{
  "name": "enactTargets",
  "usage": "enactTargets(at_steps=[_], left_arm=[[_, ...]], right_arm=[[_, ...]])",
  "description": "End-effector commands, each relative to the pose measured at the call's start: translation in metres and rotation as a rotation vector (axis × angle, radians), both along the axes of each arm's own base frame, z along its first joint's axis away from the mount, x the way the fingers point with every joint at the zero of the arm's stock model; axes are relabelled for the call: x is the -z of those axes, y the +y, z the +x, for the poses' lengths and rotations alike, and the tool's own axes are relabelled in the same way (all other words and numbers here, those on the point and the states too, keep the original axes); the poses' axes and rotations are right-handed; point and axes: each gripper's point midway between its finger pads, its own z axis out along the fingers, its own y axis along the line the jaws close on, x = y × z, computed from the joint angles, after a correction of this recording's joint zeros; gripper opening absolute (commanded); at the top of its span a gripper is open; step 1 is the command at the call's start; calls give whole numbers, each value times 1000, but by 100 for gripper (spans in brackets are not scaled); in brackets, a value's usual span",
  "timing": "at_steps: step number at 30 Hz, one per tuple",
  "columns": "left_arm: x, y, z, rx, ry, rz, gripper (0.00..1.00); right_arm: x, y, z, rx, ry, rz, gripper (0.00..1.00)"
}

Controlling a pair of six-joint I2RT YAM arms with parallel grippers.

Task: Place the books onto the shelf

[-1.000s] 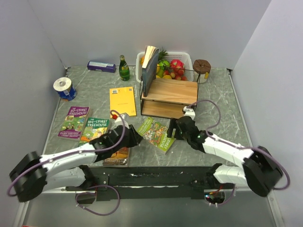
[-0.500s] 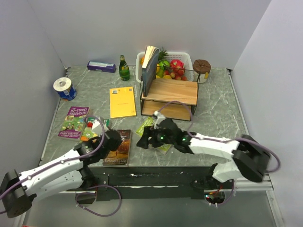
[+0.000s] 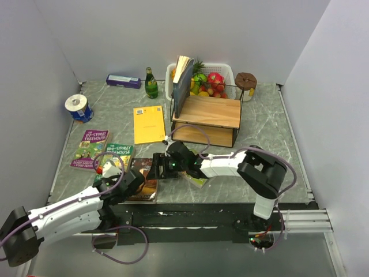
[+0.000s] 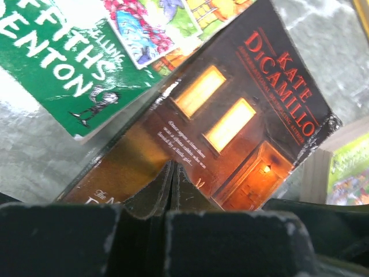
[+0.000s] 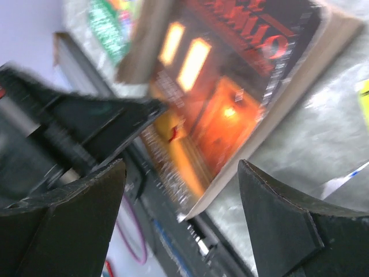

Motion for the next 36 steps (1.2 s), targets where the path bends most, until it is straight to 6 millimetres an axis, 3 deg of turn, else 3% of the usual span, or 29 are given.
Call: enactTargets(at_steps=[1, 7, 11, 18, 22, 28, 29, 32, 33, 35, 36], left_arm=[[-2, 1, 1, -50, 15, -4, 2], [1, -1, 1, -32, 17, -3, 1], [1, -2, 1, -17, 13, 0, 1], [1, -4, 2, 7, 3, -1, 1], [2, -4, 2, 15, 1, -2, 1], [0, -6, 2, 28, -3, -6, 1], [-2, -7, 3, 33, -6, -7, 1], [-23, -11, 11, 59, -58, -7, 1], [-39, -10, 19, 51, -104, 0, 1], [-52, -2, 23, 37, -129, 49, 1], [-72, -2, 30, 23, -172, 54, 1]], right_arm=[[17, 1, 6, 75, 41, -64, 84], [36, 18, -1, 51, 89, -70, 84], [10, 39, -5, -4, 59, 68, 80], [-29, 52, -14, -55, 40, 274, 65], [-32, 54, -14, -50, 49, 319, 54], [-26, 58, -8, -14, 70, 306, 54], [-15, 54, -8, -6, 85, 253, 55], [-6, 46, -7, 24, 82, 211, 59], [-3, 45, -5, 31, 87, 185, 59], [9, 42, -4, 45, 95, 121, 59], [11, 42, -2, 50, 96, 116, 59]])
